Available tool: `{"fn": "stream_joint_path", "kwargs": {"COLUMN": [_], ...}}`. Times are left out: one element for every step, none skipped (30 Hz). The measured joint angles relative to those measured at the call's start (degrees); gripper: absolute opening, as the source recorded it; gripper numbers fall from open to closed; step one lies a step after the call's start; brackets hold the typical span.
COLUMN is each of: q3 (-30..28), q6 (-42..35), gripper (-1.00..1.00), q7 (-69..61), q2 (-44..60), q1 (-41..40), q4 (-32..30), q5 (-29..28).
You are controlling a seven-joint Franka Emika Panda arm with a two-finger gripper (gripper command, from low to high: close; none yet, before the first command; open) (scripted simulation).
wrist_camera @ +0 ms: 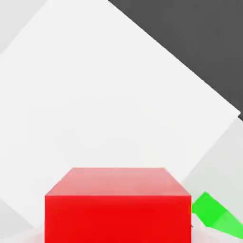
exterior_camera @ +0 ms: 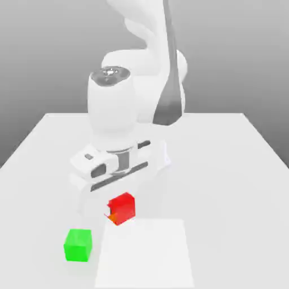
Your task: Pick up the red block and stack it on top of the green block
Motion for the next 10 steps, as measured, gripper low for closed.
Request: {"fn": "stream_joint_path", "kwargs": {"q3": [0.0, 0.8, 1.9, 2.7, 3.4, 4.2, 4.7, 4.7, 4.7, 4.7], "q6": [0.4, 1.5, 3.0, 4.7, 6.5, 8.4, 9.4, 9.4, 9.4, 9.4], "gripper": [-1.0, -1.0, -1.0, -1.0, -1.0, -1.0, 1.0, 1.0, 1.0, 1.0], "q7": [0.6, 0.5, 0.0, -0.8, -1.6, -2.5, -3.0, -3.0, -3.0, -3.0], "q2": [1.3, 2.9, 4.8, 6.7, 8.7, 10.7, 11.9, 11.9, 11.9, 11.9], "q1": [-3.3, -5.1, -3.5, -3.4, -3.7, -4.2, -4.5, -4.5, -4.5, -4.5], "q4": [0.9, 1.3, 1.6, 1.8, 2.0, 2.1, 2.2, 2.2, 2.2, 2.2], "q5": [0.7, 1.6, 2.7, 3.9, 5.2, 6.5, 7.2, 7.2, 7.2, 7.2]}}
